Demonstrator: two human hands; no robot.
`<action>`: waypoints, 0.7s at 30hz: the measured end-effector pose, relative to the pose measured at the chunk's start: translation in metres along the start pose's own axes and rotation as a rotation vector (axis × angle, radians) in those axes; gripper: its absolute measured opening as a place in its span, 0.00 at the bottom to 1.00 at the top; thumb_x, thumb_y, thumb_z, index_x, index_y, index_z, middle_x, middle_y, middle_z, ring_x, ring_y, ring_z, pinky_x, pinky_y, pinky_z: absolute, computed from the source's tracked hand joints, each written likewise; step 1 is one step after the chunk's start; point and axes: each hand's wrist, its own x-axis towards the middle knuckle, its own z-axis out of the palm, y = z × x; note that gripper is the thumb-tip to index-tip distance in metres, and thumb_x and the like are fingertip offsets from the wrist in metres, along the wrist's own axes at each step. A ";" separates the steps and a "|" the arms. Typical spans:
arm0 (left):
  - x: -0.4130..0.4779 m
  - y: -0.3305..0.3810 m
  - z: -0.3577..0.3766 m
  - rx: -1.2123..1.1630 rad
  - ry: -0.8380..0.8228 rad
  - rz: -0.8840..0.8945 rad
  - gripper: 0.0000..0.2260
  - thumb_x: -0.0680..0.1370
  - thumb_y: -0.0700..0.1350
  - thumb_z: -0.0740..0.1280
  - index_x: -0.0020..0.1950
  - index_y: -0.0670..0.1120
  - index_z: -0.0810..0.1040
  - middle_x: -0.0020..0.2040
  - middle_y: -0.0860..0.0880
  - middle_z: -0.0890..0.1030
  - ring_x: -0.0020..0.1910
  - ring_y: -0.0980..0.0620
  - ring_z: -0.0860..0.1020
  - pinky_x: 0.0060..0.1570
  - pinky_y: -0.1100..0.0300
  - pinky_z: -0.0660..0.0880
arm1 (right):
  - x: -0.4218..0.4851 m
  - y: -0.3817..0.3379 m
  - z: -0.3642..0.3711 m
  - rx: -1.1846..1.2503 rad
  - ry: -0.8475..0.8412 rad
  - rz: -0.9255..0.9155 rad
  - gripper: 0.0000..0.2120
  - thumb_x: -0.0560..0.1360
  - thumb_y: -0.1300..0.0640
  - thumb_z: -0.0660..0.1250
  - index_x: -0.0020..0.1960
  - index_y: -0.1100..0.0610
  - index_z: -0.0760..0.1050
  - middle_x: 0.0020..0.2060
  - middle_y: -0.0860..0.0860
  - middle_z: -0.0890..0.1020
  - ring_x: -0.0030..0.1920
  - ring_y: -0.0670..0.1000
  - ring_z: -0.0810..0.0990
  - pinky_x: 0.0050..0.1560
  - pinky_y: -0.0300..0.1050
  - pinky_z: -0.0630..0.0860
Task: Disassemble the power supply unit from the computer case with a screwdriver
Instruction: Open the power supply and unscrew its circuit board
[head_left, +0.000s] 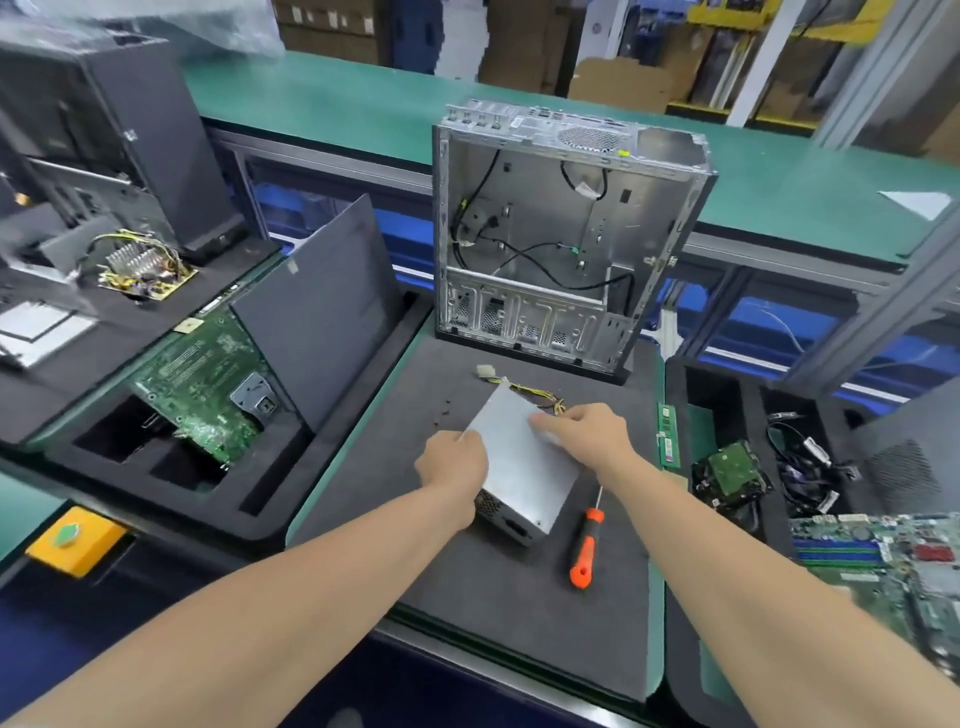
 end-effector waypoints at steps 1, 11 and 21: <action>-0.002 0.003 0.001 0.029 -0.009 0.048 0.08 0.80 0.44 0.59 0.46 0.47 0.76 0.46 0.48 0.75 0.39 0.44 0.71 0.42 0.55 0.72 | -0.003 0.002 -0.002 0.054 0.027 0.021 0.27 0.67 0.35 0.76 0.25 0.52 0.67 0.26 0.46 0.71 0.31 0.51 0.69 0.31 0.43 0.62; 0.034 0.044 -0.003 0.336 -0.094 0.606 0.11 0.85 0.54 0.61 0.53 0.55 0.83 0.50 0.56 0.84 0.52 0.50 0.78 0.50 0.56 0.71 | -0.029 0.020 0.018 0.571 0.087 0.270 0.30 0.64 0.29 0.73 0.46 0.56 0.82 0.40 0.53 0.83 0.36 0.53 0.75 0.44 0.51 0.78; 0.049 0.037 -0.017 0.198 -0.231 0.716 0.05 0.79 0.49 0.70 0.51 0.59 0.83 0.49 0.67 0.84 0.48 0.76 0.75 0.49 0.69 0.69 | -0.056 0.008 0.024 0.703 0.135 0.339 0.41 0.60 0.22 0.69 0.55 0.56 0.82 0.52 0.53 0.87 0.50 0.57 0.87 0.57 0.55 0.83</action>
